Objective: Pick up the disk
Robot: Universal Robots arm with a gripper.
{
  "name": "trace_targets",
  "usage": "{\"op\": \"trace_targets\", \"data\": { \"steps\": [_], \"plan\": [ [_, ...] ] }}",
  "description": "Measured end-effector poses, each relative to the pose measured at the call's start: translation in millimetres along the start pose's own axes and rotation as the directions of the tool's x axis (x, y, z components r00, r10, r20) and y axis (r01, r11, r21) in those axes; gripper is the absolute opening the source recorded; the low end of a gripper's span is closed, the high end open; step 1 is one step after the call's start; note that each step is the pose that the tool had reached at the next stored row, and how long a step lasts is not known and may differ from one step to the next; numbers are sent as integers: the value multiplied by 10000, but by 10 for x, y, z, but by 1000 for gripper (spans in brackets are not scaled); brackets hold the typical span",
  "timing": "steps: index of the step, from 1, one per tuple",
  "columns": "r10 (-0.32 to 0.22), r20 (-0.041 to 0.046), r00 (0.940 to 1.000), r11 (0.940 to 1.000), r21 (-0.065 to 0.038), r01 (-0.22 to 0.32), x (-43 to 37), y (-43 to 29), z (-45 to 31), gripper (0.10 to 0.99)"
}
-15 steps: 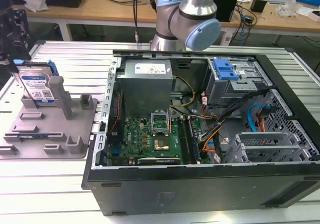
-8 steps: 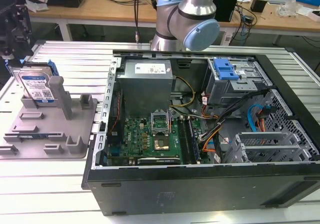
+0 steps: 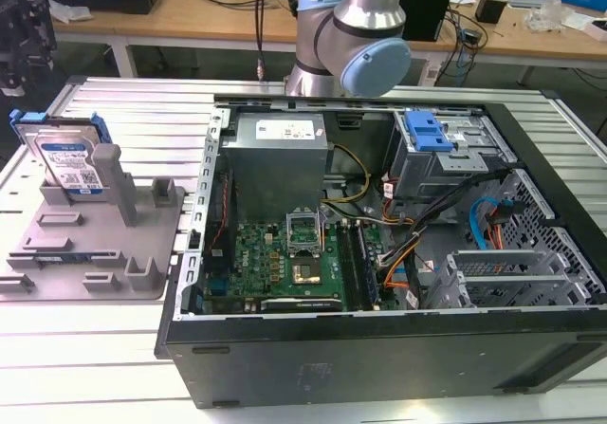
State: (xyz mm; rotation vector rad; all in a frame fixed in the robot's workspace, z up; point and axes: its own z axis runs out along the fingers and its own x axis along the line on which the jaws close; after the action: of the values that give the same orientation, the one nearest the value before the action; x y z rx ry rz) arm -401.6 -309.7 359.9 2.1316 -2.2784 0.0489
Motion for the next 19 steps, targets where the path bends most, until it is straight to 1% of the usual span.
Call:
{"op": "trace_targets", "data": {
  "steps": [4,5,9,10,11,17,19],
  "plan": [
    [-437,3,9990,9990,15,437,0,26,26,541],
    [-556,4,9985,9985,18,556,2,50,36,541],
    [-642,5,9979,9979,24,642,10,183,55,541],
    [-653,4,9979,9979,23,653,15,260,62,541],
    [-655,5,9979,9979,25,655,16,272,65,541],
    [-646,4,9979,9979,22,646,15,271,64,541],
    [-562,4,9984,9984,19,562,36,251,70,541]
  ]
}}
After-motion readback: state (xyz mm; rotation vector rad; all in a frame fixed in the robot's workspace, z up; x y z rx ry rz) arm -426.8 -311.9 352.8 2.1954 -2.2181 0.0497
